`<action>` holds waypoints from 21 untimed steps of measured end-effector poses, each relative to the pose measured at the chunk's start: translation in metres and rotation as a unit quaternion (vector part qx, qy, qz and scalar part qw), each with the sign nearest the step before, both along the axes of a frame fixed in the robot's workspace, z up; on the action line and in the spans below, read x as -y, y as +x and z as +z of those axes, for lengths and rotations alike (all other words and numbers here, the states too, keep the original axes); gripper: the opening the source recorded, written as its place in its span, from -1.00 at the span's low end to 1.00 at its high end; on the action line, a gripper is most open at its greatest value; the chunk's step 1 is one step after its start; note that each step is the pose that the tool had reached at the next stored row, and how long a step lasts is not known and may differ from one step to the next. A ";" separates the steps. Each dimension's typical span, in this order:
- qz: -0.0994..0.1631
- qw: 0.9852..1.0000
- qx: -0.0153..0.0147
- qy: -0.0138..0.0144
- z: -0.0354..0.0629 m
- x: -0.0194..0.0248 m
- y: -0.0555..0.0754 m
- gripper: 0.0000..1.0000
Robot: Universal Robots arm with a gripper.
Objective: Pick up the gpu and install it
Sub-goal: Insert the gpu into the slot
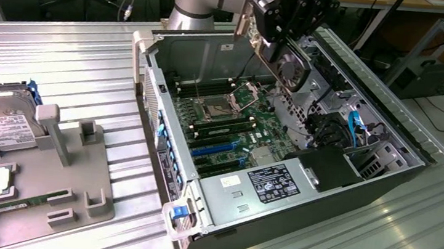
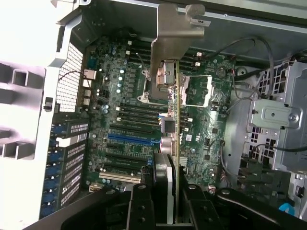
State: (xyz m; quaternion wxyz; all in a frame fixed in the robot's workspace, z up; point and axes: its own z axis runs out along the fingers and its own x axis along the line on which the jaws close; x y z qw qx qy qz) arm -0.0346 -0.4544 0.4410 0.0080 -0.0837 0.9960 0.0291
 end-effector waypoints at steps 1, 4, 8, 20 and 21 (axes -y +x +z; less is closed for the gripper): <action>0.006 1.000 0.000 0.000 0.0001 0.0000 0.000 -0.44; 0.029 1.000 0.000 0.000 0.0001 0.0000 0.000 -0.44; 0.053 0.999 0.000 0.000 0.0000 0.0000 0.000 -0.44; 0.131 0.991 0.000 0.000 0.0000 0.0000 0.000 -0.44; 0.137 0.991 0.000 0.000 0.0000 0.0000 0.000 -0.44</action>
